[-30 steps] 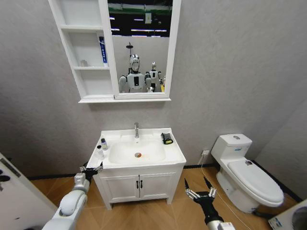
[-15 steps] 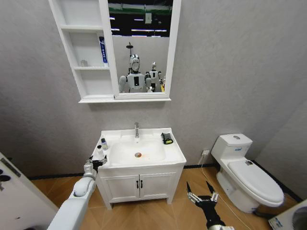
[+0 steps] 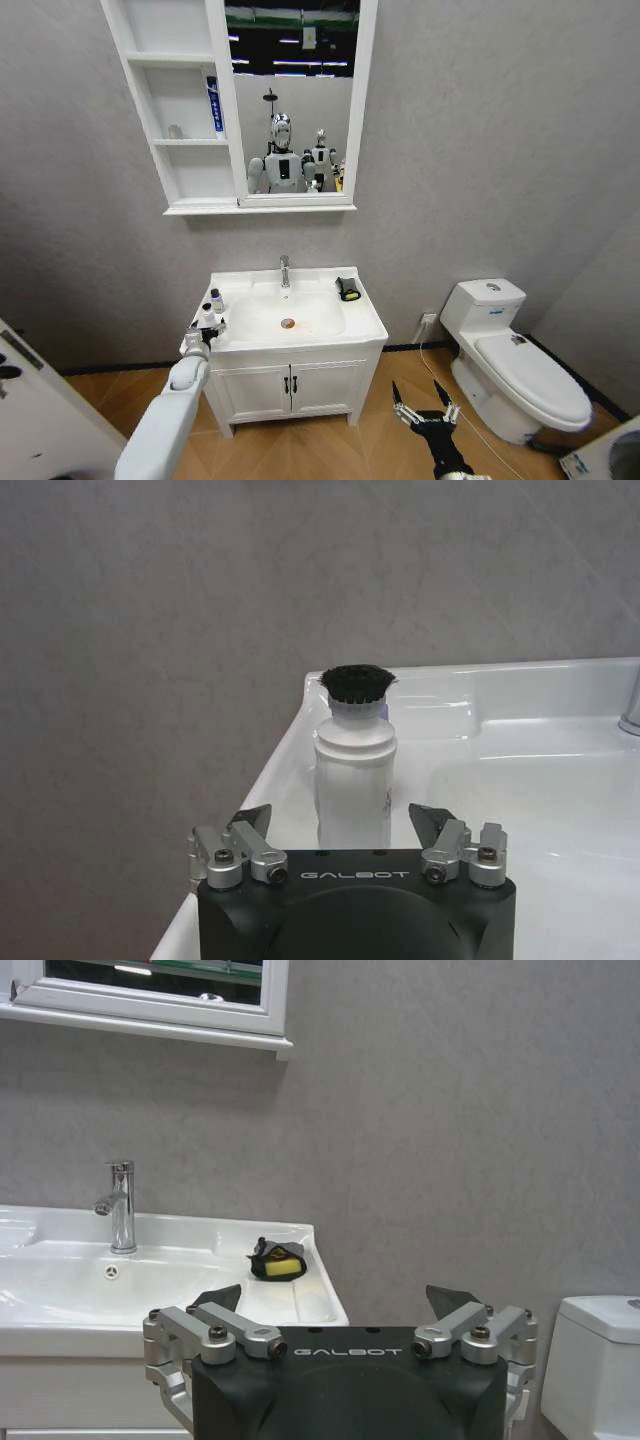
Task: Move facial cleanser and shampoo from washbasin to cabinet, then wipe washbasin with towel.
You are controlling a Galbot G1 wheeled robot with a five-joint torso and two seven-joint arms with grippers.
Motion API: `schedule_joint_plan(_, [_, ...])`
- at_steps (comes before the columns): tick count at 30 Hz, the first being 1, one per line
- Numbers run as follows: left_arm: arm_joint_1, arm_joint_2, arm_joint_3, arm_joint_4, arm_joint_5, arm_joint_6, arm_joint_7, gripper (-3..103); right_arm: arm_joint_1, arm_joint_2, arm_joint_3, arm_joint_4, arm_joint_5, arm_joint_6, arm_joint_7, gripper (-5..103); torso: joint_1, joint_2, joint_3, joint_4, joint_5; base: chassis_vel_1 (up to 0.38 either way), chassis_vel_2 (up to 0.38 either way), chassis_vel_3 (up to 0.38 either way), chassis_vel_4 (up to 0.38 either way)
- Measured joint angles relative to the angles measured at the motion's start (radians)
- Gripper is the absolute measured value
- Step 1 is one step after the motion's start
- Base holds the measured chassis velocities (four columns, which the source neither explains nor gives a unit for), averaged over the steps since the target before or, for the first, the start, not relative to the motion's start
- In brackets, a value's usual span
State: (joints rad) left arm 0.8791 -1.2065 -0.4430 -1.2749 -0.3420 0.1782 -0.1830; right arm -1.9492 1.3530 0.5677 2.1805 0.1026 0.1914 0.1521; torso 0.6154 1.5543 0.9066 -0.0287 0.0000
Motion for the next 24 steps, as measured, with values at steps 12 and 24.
schedule_joint_plan(12, [0.012,0.001,-0.007,0.0,-0.001,-0.005,0.015,42,0.001,0.001,0.0,0.0,0.004,0.0,0.003,100,0.0,0.0,0.0,-0.0001,0.0,0.0,0.0,0.0,0.0])
schedule_joint_plan(24, [0.069,0.039,-0.007,-0.126,-0.033,0.003,0.0,31,0.005,0.008,-0.006,-0.003,0.006,-0.001,0.007,100,0.0,0.0,0.0,0.0,-0.0003,0.0,0.0,0.0,0.0])
